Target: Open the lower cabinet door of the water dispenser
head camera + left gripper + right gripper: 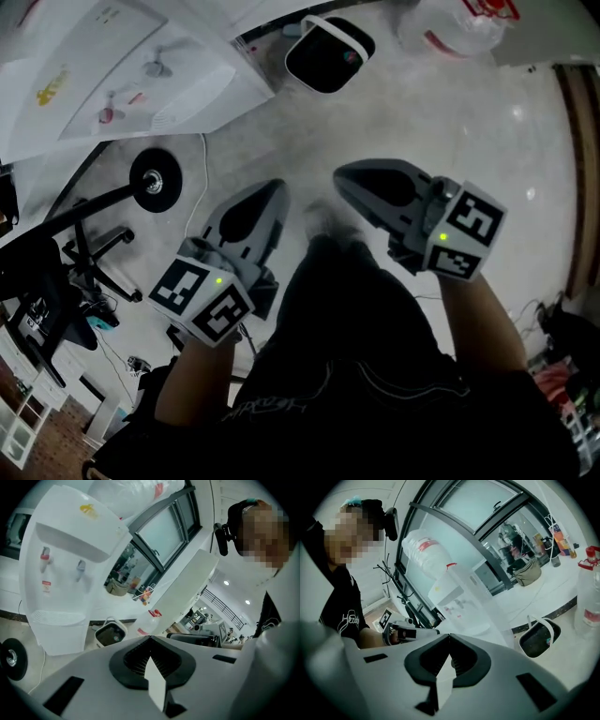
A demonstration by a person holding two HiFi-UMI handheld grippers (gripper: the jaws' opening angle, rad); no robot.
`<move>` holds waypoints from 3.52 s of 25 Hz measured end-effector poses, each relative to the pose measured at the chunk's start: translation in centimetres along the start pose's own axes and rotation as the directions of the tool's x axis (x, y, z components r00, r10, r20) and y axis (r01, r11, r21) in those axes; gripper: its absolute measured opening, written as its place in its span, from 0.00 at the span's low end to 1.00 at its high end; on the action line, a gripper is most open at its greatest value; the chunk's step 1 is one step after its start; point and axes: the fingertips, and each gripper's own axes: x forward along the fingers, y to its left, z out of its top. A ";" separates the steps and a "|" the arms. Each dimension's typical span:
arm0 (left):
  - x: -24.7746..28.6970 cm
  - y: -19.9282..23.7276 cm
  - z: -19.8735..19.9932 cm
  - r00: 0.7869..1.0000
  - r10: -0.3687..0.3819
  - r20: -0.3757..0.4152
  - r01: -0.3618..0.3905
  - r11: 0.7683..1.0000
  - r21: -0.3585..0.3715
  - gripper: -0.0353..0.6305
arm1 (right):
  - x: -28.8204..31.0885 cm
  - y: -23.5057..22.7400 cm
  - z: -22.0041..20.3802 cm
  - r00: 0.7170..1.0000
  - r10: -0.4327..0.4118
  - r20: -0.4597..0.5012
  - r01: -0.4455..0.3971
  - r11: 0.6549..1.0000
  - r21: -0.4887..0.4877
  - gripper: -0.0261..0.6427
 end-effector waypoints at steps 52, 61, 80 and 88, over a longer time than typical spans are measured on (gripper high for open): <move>7.7 21.9 -6.4 0.967 0.246 -0.066 -0.253 0.958 -0.138 0.05 | 24.3 -23.9 -7.3 0.956 -0.227 -0.184 0.130 0.894 -0.428 0.22; 6.7 23.3 -6.6 0.961 0.276 -0.037 -0.278 0.949 -0.148 0.05 | 26.3 -25.4 -7.5 0.947 -0.256 -0.194 0.129 0.856 -0.500 0.23; 6.0 23.7 -7.4 0.949 0.315 -0.019 -0.313 0.932 -0.181 0.05 | 27.1 -26.0 -7.4 0.932 -0.314 -0.180 0.177 0.829 -0.531 0.15; 5.8 23.7 -7.7 0.947 0.321 -0.024 -0.320 0.930 -0.181 0.05 | 27.0 -26.0 -7.5 0.930 -0.324 -0.172 0.188 0.823 -0.536 0.12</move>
